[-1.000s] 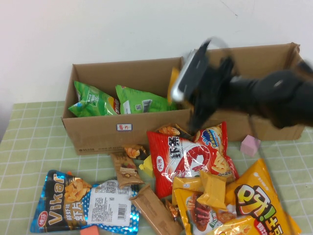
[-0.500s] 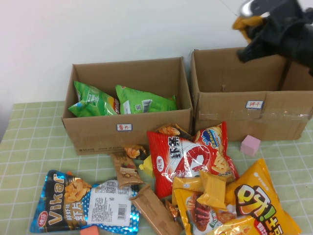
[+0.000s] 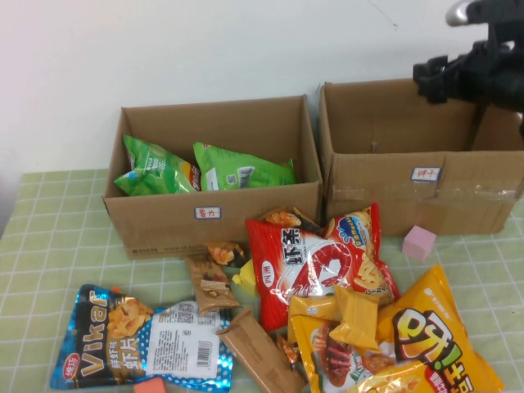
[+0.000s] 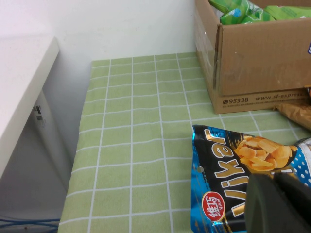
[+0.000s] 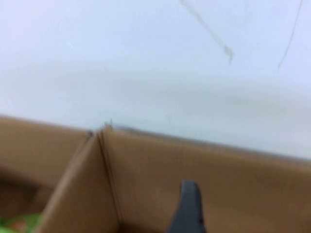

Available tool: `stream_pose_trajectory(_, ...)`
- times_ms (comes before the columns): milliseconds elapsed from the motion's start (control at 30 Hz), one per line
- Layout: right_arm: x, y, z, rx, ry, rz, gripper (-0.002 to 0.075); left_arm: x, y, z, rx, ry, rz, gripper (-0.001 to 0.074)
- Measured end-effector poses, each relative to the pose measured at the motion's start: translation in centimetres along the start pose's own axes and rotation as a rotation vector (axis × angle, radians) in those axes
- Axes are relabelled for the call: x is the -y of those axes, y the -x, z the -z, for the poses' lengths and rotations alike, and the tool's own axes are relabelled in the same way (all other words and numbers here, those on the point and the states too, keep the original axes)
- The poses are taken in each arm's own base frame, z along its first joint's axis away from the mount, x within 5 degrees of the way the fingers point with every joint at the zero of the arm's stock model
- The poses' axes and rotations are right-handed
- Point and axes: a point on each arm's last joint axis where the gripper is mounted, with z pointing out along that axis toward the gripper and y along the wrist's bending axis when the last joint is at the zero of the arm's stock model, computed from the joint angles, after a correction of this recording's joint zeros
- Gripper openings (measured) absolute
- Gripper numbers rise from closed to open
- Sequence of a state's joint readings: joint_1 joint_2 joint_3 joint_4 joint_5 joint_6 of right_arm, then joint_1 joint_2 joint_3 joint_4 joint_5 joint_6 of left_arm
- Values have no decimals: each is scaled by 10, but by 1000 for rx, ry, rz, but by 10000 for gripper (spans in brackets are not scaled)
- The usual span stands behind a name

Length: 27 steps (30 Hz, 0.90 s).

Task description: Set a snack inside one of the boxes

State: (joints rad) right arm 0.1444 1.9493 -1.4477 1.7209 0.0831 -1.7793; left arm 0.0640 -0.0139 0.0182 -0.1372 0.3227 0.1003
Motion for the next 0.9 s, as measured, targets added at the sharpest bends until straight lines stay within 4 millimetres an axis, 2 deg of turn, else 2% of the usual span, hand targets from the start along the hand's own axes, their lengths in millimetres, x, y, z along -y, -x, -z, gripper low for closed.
stream_pose_trajectory(67,-1,11,9,30,6,4,539,0,0,0,0,0,0,-3)
stream_pose_trajectory(133,-4,25,21,71,15,9,470,0,0,0,0,0,0,-2)
stream_pose_trajectory(233,-9,51,47,150,44,22,308,0,0,0,0,0,0,-3)
stream_pose_trajectory(267,-12,61,60,183,56,28,214,0,0,0,0,0,0,-2)
stream_pose_trajectory(333,-17,73,82,227,81,37,99,0,0,0,0,0,-3,-3)
stream_pose_trajectory(400,-22,80,104,261,104,45,41,0,0,0,0,0,-3,-3)
stream_pose_trajectory(500,-30,82,143,298,124,55,11,0,0,0,0,0,-3,-3)
stream_pose_trajectory(633,-39,60,194,301,130,57,2,0,0,0,0,0,-3,-2)
stream_pose_trajectory(900,-61,-7,287,345,191,77,-1,0,0,0,0,0,-3,-3)
